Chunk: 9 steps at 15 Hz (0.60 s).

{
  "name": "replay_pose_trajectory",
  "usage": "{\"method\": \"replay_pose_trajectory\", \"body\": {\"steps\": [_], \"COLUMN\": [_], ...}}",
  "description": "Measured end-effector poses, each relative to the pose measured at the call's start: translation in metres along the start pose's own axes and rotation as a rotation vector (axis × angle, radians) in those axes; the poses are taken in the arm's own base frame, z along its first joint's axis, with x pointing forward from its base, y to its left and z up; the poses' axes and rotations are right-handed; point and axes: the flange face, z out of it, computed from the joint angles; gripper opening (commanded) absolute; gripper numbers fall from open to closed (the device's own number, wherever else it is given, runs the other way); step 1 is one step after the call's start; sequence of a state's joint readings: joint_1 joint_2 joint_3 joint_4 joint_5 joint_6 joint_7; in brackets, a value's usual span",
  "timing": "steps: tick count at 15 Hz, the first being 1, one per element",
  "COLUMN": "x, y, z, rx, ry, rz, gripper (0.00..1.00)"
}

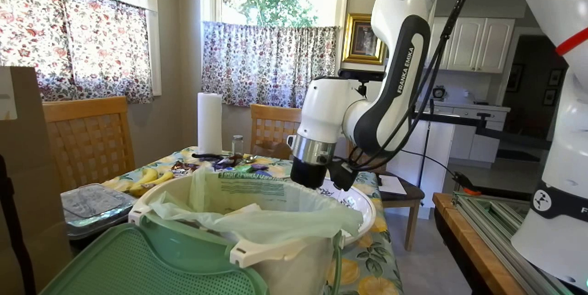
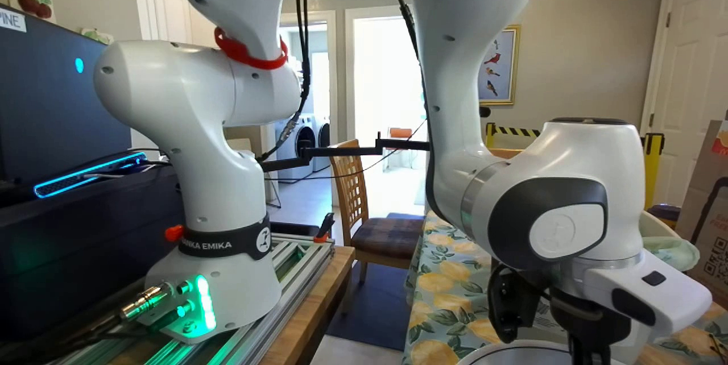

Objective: Stir in the bowl, then remove the sponge from the bowl

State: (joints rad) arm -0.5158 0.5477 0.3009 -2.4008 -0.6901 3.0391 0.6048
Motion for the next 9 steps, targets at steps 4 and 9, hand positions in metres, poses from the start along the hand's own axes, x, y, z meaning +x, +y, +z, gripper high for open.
{"method": "replay_pose_trajectory", "body": {"steps": [4,9], "x": [-0.0040,-0.0102], "y": [-0.0014,0.0037], "z": [-0.0009,-0.0008], "rx": [-0.032,-0.121], "ry": [-0.120,-0.271], "rz": [-0.027,-0.046], "gripper": [0.03,0.03]}}
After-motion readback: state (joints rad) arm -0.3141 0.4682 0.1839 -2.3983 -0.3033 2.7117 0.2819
